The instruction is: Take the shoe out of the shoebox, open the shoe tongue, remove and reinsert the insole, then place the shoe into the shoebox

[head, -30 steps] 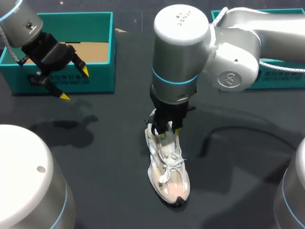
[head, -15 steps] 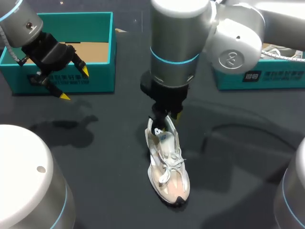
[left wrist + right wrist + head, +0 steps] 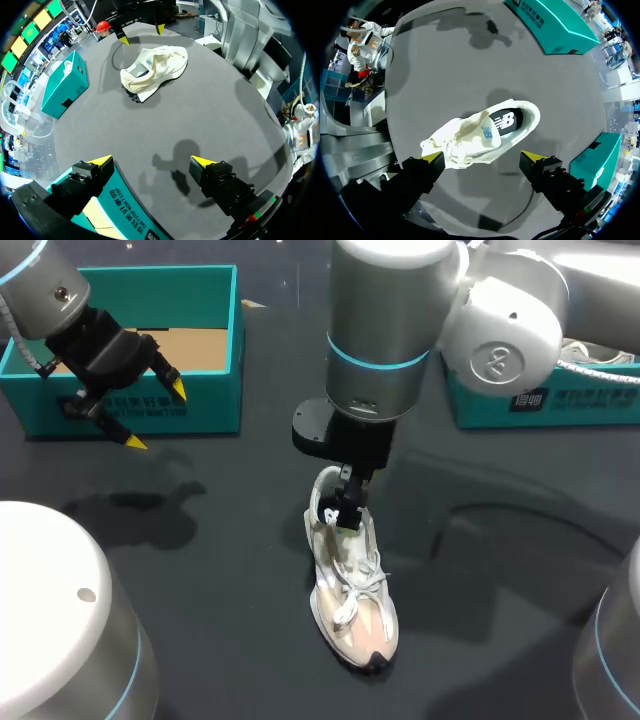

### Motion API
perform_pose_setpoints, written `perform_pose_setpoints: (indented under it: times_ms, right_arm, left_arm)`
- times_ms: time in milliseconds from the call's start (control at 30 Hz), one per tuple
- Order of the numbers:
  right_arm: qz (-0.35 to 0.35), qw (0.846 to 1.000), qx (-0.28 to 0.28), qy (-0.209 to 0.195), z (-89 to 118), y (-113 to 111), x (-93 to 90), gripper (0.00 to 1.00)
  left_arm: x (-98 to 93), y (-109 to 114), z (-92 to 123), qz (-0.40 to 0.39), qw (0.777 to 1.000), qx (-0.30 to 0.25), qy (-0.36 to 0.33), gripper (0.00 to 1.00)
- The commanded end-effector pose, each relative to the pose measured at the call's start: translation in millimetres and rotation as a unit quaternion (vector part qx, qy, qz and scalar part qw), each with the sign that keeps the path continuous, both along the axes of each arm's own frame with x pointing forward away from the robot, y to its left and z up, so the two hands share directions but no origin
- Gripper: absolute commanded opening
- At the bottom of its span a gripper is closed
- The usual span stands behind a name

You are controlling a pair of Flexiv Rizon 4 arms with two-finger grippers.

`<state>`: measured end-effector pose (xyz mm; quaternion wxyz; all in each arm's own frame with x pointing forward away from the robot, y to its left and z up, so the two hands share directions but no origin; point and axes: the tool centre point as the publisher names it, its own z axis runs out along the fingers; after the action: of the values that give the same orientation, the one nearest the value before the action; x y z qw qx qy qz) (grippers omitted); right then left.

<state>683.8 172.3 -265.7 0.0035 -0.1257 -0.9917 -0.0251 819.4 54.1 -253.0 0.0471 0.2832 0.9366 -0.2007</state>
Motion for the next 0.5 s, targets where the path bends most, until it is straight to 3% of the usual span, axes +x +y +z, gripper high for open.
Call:
perform_pose_setpoints:
  times_ms: [33,333,500]
  right_arm:
    - [0.046,0.999,-0.026,-0.010,3.5,16.9,13.2,1.00]
    - [0.088,0.996,-0.023,-0.022,2.2,34.5,44.4,1.00]
    - [0.088,0.996,-0.023,-0.022,2.2,34.5,44.4,1.00]
  left_arm:
    - [-0.7,0.8,0.4,0.000,1.000,0.001,0.000,1.00]
    - [-0.7,0.8,0.4,0.000,1.000,0.001,0.000,1.00]
    - [-0.7,0.8,0.4,0.000,1.000,0.001,0.000,1.00]
